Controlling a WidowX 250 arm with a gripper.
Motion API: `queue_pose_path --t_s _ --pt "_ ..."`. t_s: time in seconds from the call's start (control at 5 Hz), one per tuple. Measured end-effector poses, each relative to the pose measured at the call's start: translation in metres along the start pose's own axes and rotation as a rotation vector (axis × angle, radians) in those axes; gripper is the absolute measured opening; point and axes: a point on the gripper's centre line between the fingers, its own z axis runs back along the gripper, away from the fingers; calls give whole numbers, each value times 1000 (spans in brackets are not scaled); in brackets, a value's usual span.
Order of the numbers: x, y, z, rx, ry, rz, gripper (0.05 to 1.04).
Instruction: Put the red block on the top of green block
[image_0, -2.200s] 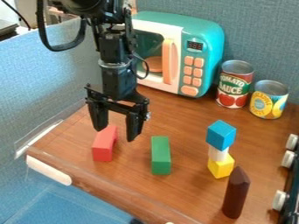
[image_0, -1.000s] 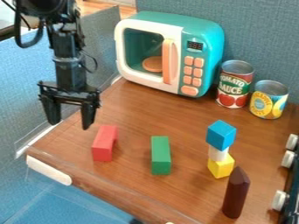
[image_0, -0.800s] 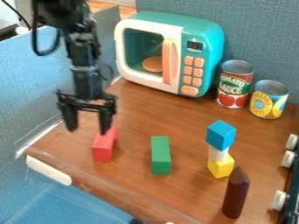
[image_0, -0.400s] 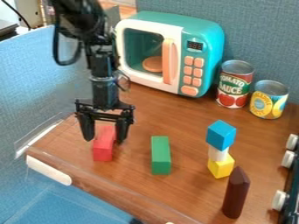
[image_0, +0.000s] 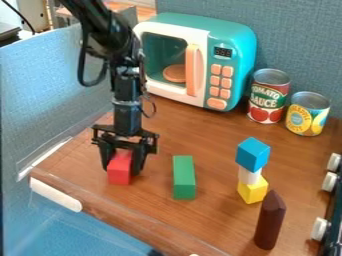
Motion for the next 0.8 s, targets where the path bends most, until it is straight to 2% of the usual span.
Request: queue_pose_path --t_s 0.2,0.4,0.6,0.8 --pt "0 -1 0 -4 0 6 615" --pt "-6 -4 3 -19 -12 7 615" --pt "-20 -5 32 -16 -102 39 615" --pt "-39 -14 56 -24 -168 41 614"
